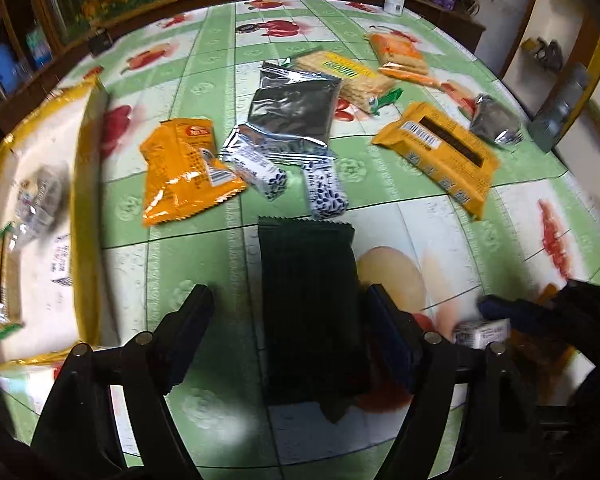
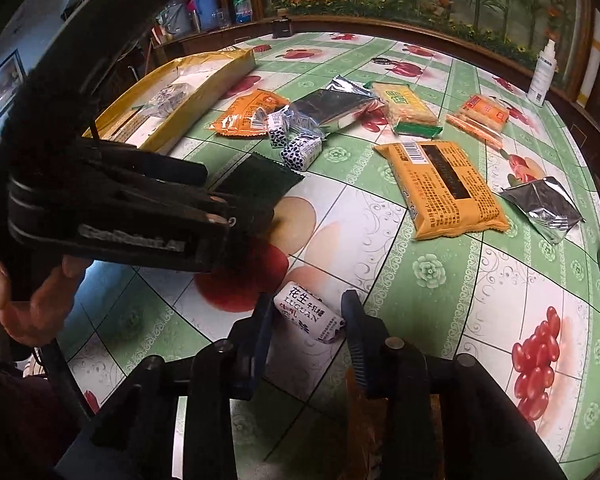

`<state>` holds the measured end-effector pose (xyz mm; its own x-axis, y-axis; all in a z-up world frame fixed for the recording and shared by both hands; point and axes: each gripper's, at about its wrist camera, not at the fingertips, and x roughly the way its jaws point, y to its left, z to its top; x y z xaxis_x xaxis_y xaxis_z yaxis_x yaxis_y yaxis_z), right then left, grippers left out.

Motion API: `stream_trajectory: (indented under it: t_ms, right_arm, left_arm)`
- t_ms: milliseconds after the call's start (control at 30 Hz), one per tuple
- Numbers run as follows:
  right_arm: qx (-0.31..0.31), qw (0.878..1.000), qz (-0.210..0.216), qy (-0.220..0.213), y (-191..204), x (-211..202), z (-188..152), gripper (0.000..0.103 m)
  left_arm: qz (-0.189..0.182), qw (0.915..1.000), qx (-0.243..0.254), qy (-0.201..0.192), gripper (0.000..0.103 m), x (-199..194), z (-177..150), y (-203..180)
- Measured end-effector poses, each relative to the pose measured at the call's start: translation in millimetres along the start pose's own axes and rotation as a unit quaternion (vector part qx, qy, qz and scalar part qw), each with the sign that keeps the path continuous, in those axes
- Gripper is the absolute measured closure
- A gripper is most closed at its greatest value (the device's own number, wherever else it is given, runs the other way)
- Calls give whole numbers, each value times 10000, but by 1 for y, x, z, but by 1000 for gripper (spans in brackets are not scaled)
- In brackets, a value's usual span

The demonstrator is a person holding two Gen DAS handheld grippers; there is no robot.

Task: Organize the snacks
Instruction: 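Grasp the dark green pack with left tool while right tool grasps the small white stick pack, then carry the dark green pack and white stick pack in both tools to the tray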

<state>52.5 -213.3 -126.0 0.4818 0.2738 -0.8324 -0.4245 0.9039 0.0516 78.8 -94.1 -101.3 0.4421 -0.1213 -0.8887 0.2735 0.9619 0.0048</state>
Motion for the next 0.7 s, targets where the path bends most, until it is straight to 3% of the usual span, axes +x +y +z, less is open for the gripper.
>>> stream_trajectory:
  t_ms: [33,67,100,133,200,233,700]
  right_arm:
    - [-6,10000,-25,7,1,0,-1,69]
    - [-20,10000,-56,12,2,0,0,69]
    - [-34,10000,-80,11,3,-1,-1,70]
    - [-38,9999,-94,13,4,-1,-1,70]
    - [-20,9999,-100,7,4,-3,-2,71]
    - [21,10000,-83,-10,3,-4,-2,91]
    - [717,9965,322,-283,-6,-22,-13,90]
  left_arm:
    - [-10,10000,-23,-31,26,-1,-1,1]
    - [31,10000,-29,-82,36,-2,-2,3]
    - [15,9999,-40,-136,45,-4,-3,6]
    - [27,9998,-37,-172,61,-6,-2,7]
    - [-82,9999,-79,-125,61,-7,-3,13]
    - [-92,9998,-74,-128,61,-8,-4,15]
    - [-422,9972,-348,-513,61,-50,-24,47]
